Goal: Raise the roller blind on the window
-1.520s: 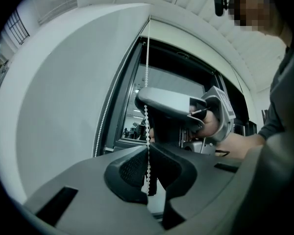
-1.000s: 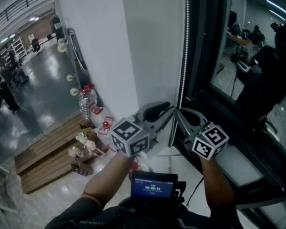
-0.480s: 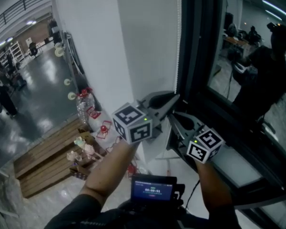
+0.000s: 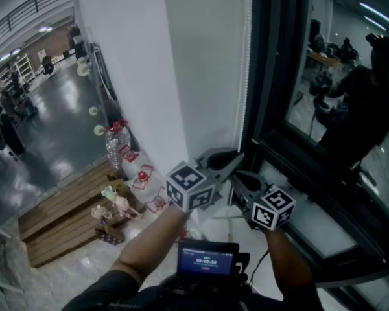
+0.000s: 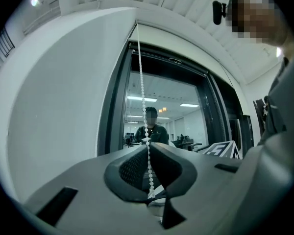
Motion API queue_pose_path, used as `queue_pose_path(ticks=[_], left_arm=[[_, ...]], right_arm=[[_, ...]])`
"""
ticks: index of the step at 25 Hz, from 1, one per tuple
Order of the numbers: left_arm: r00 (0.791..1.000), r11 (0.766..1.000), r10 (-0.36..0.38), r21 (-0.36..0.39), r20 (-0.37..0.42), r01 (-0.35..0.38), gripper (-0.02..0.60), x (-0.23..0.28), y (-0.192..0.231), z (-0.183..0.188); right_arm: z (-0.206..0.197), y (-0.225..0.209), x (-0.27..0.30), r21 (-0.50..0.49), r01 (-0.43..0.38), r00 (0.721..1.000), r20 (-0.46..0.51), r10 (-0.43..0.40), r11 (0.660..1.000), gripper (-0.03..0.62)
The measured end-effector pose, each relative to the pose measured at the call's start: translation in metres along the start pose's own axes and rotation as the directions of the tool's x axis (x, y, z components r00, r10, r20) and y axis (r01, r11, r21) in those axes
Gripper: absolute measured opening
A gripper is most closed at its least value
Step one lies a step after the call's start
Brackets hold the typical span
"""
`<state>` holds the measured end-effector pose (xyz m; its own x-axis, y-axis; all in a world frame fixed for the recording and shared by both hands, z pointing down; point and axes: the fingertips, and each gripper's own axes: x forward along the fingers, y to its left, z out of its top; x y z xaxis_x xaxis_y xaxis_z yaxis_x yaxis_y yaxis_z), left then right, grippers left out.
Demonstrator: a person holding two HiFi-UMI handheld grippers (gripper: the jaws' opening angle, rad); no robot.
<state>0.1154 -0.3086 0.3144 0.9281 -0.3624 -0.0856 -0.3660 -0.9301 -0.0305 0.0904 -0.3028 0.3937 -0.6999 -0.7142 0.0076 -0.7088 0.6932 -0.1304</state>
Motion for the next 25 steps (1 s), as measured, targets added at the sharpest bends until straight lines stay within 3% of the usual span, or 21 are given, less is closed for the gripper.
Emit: queue_pose_path(ticks=[13, 18, 22, 25], left_arm=[[0.999, 0.999, 0.04, -0.015, -0.017, -0.04, 0.014, -0.006, -0.006, -0.037], [0.999, 0.999, 0.04, -0.011, 0.01, -0.04, 0.017, -0.007, -0.008, -0.028], [0.995, 0.995, 0.099, -0.01, 0.02, -0.099, 0.026, -0.012, 0.001, -0.026], [0.99, 0.99, 0.137, -0.03, 0.025, -0.137, 0.069, -0.018, 0.01, -0.028]], right_arm=[[-0.037, -0.001, -0.002, 0.016, 0.018, 0.997, -0.075, -0.017, 1.0, 0.012], [-0.034, 0.001, -0.002, -0.011, 0.029, 0.997, -0.077, -0.03, 1.0, 0.014], [-0.025, -0.006, -0.006, -0.06, 0.08, 0.993, -0.082, -0.084, 0.995, 0.051], [-0.014, -0.01, -0.01, -0.066, 0.101, 0.993, -0.05, -0.104, 0.993, 0.051]])
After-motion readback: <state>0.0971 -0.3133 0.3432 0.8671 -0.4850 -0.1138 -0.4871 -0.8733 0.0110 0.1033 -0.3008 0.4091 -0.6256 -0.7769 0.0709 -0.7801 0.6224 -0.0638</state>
